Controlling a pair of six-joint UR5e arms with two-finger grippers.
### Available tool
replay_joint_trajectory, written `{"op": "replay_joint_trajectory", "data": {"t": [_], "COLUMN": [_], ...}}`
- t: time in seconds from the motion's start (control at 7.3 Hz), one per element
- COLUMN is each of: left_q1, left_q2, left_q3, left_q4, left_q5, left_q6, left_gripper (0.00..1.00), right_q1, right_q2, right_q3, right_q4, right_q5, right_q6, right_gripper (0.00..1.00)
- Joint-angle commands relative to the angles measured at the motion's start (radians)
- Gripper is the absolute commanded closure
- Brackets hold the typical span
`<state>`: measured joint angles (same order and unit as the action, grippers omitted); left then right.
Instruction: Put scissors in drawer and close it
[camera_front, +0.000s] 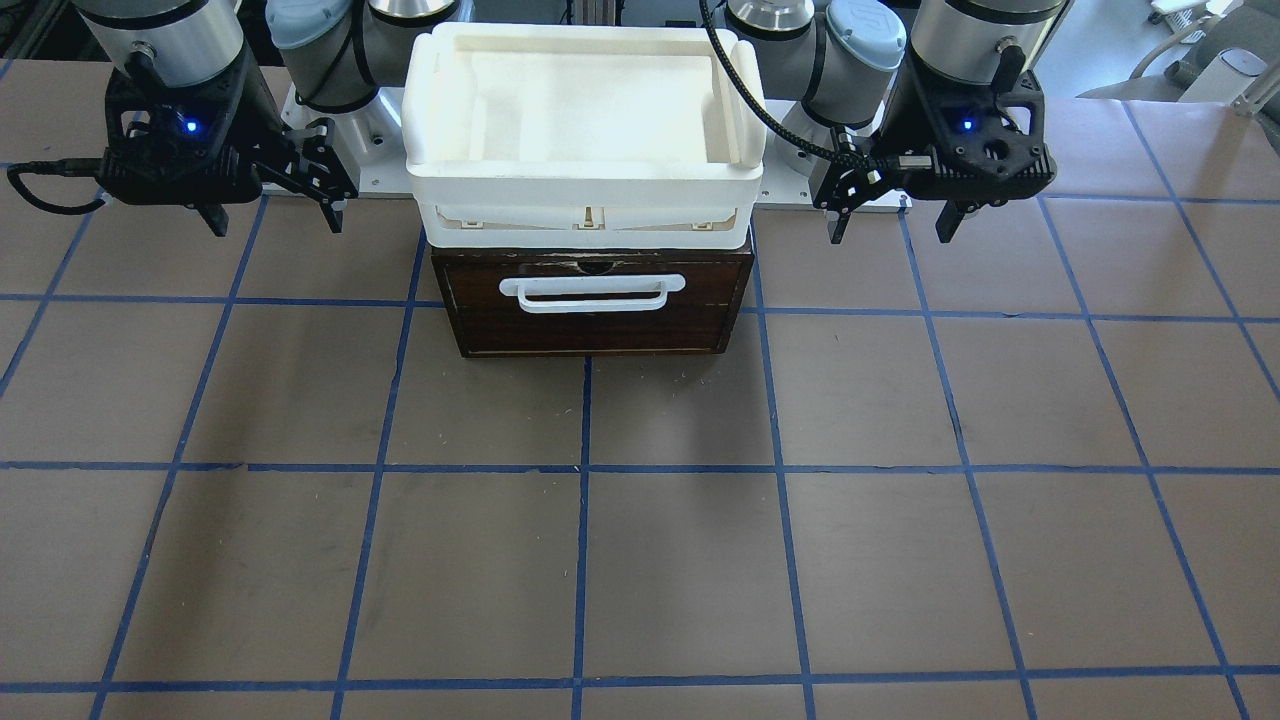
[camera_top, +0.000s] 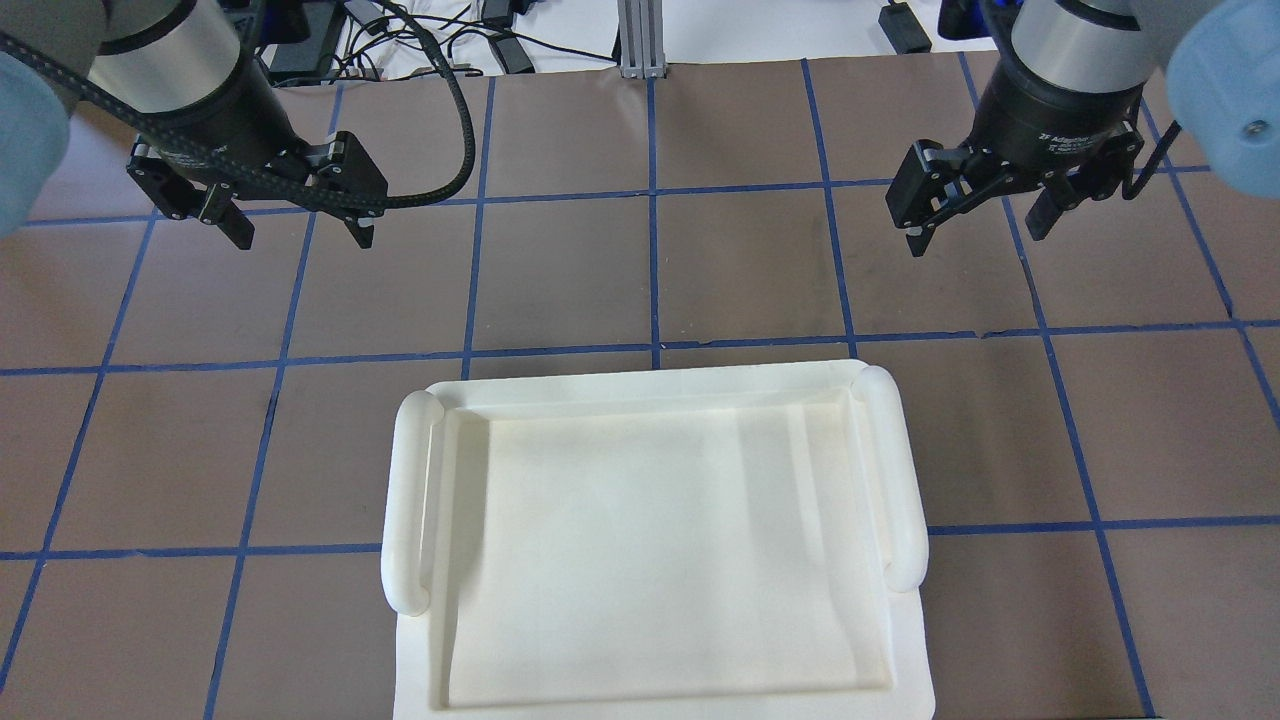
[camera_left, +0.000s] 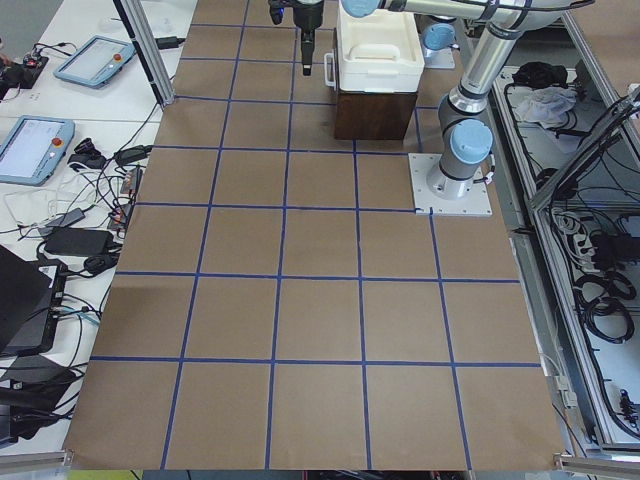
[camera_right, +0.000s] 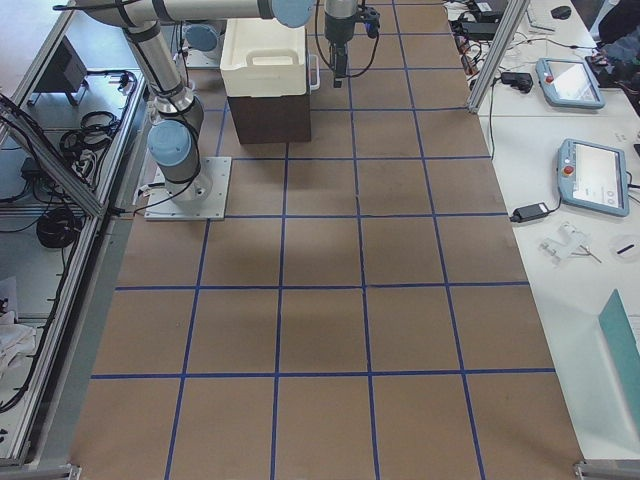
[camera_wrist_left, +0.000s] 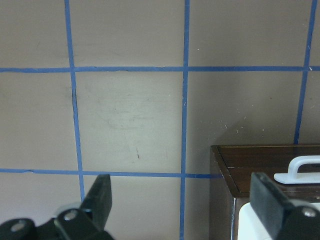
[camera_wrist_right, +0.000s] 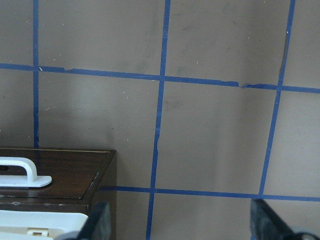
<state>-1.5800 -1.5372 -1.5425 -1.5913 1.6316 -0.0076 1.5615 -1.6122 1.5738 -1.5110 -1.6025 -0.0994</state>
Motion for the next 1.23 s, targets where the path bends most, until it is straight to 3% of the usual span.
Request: {"op": "replay_joint_trajectory", "data": {"t": [0.0,0.27,1.1], "left_q1": [0.0,0.0,0.0], "left_q2": [-0.011,0.0,0.006], "left_q3": [-0.001,-0.001,-0.001], "left_q4": [0.04,0.028,0.027], "left_q5": [-0.007,-0.05,-0.05], "left_q6": [-0.005,-0.005,-0.009], "left_gripper": [0.0,0.0,0.0], "right_q1": [-0.001,-0.005,-0.005], "right_q2": [0.0,0.0,0.002], "right_q3": [0.0,0.0,0.0], "right_q4": [0.0,0.0,-0.003], "right_q5": [-0.001,-0.001,-0.001], "right_q6": [0.0,0.0,0.0], "right_gripper": [0.0,0.0,0.0]}}
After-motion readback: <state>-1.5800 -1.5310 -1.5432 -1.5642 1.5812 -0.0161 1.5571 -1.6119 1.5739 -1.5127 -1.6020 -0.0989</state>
